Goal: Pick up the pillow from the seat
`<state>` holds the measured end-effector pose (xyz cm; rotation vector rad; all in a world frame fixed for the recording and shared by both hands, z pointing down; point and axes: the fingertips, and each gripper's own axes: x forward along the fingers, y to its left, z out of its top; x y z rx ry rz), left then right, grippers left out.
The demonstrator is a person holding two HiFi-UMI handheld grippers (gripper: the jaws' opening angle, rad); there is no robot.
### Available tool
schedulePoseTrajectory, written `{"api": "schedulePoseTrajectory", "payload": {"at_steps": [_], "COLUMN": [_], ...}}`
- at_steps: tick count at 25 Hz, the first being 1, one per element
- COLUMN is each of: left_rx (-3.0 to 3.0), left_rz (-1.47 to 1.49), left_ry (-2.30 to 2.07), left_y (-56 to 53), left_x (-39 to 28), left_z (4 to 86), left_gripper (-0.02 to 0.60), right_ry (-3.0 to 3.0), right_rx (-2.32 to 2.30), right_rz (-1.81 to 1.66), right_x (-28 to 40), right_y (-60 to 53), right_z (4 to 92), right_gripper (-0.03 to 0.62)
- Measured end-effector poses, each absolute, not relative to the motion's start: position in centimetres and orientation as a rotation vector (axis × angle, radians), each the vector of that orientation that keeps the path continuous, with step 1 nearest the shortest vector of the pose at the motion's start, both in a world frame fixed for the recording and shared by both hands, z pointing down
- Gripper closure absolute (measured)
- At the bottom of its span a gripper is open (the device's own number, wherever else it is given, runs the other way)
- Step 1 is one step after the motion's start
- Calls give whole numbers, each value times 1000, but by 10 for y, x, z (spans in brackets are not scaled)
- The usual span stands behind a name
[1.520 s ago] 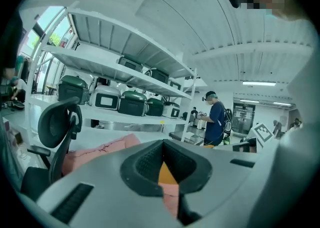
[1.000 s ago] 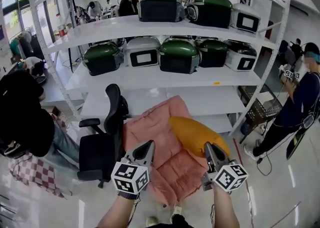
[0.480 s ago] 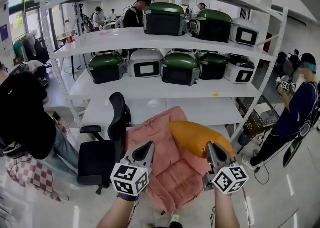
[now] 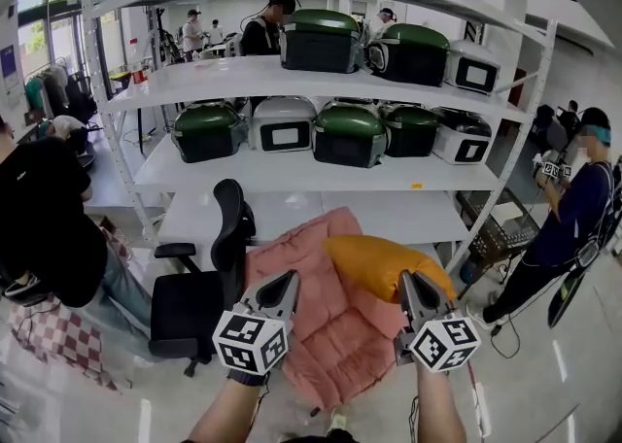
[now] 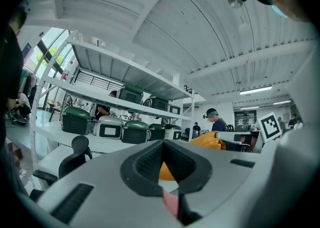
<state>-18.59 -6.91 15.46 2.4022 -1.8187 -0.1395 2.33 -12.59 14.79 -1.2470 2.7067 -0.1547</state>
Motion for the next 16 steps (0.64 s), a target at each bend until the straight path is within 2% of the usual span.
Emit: {"api": "schedulePoseTrajectory", "payload": {"at_steps": [16], "left_rx": [2396], "left_rz": [-155], "left_ry": [-1805], "left_y": [-61], "left_x": [-183], "left_z": [161], "left_gripper": [577], "right_ry": [2717], "right_rx": [-1265], "right_rz": [-155], "right_x": [28], "right_y": [-114], "right_z": [155], "right_gripper": [577]}}
